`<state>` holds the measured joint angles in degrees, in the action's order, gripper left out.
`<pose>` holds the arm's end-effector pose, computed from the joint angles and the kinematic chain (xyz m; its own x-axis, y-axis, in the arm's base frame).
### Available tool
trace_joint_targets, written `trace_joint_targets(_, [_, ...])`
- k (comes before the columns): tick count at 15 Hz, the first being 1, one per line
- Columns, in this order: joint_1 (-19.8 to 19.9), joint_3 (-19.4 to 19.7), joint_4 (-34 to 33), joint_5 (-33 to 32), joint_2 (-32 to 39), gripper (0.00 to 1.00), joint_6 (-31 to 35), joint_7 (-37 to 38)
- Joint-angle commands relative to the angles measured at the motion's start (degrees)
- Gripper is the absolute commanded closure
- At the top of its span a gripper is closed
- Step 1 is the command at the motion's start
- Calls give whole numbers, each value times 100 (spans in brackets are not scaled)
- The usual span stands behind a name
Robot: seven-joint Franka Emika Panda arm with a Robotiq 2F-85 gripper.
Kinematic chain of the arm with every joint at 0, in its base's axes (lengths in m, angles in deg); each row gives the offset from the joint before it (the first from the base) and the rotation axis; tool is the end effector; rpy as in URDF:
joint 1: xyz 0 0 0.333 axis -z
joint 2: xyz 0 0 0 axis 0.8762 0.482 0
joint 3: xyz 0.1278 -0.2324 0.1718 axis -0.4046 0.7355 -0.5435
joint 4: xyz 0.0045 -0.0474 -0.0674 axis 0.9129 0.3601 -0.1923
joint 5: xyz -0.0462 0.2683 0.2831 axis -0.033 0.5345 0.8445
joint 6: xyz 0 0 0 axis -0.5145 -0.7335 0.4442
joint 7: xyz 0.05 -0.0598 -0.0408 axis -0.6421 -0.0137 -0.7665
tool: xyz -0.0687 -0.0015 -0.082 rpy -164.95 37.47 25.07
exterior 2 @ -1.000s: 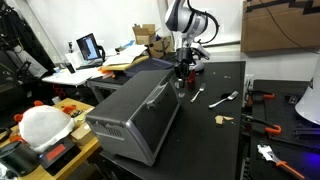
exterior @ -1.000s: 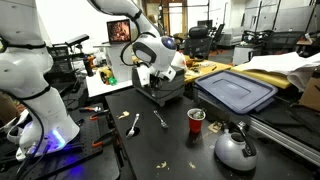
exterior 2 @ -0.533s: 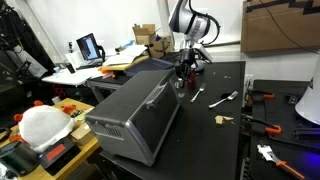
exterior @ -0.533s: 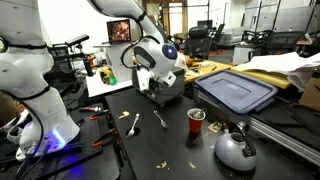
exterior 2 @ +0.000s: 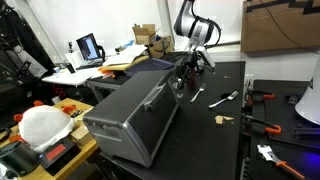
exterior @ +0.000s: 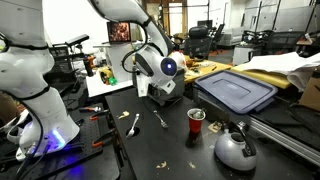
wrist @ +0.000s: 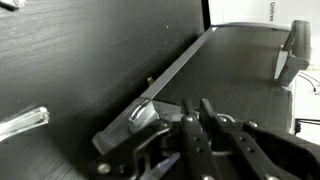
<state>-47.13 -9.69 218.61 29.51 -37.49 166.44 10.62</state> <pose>0.4723 -0.0964 0.1833 0.9742 -0.2064 -0.0915 -0.1941 -0.5586 -0.8064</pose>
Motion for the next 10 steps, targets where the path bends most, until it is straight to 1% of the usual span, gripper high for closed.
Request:
trace_joint_targets(1, [-17, -30, -201, 656, 260, 62, -590, -488])
trace_joint_targets(2, [8, -10, -208, 743, 312, 57, -756, -720])
trace_joint_targets(5, [34, 25, -311, 1063, 651, 33, -1249, -1201])
trace_joint_targets(8, [18, 82, -458, 1254, 1062, 11, -1814, -1343])
trace_joint_targets(9, [2, 105, -498, 1284, 1154, 4, -1993, -1364])
trace_joint_targets(10, [-19, 124, -544, 1296, 1243, 0, -2124, -1366])
